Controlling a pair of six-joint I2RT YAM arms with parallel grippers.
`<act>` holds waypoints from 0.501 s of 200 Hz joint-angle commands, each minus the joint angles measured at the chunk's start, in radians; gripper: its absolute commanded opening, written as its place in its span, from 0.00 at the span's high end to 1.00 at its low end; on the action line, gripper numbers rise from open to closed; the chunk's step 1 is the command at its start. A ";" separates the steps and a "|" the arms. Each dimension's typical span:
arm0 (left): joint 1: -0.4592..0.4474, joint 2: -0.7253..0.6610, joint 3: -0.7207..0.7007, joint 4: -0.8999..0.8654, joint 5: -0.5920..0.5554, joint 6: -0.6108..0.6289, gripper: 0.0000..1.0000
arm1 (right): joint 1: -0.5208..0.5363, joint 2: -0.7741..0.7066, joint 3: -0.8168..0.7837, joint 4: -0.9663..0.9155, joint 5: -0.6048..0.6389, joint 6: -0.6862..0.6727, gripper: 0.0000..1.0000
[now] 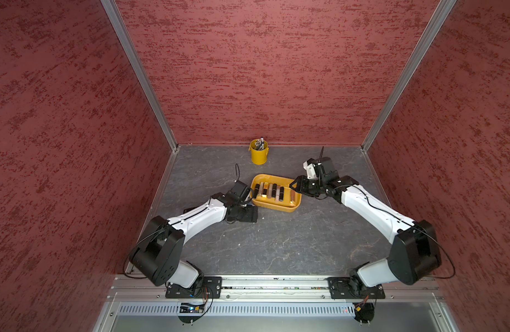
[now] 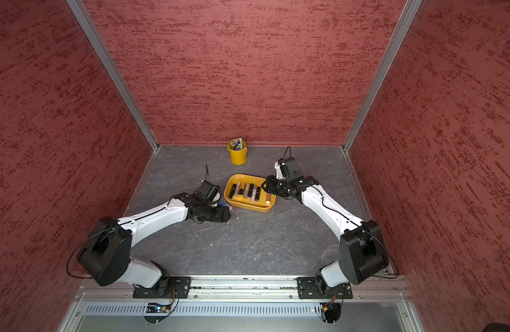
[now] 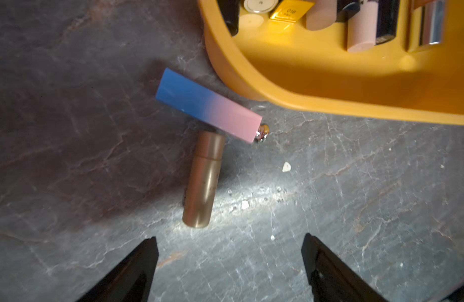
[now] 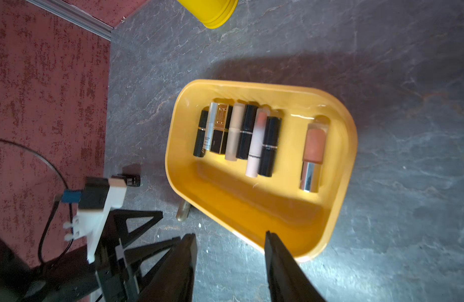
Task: Put the lipstick into the storage box
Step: Pick up the lipstick at the center of the board.
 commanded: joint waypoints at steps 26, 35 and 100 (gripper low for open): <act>-0.023 0.127 0.093 -0.057 -0.089 0.067 0.28 | 0.002 -0.101 -0.054 -0.006 -0.016 0.006 0.54; -0.024 0.144 0.108 -0.070 -0.098 0.069 0.31 | 0.002 -0.106 -0.058 -0.005 -0.023 0.007 0.54; -0.027 0.232 0.145 -0.129 -0.145 0.084 0.45 | 0.003 -0.104 -0.063 0.009 -0.040 0.009 0.54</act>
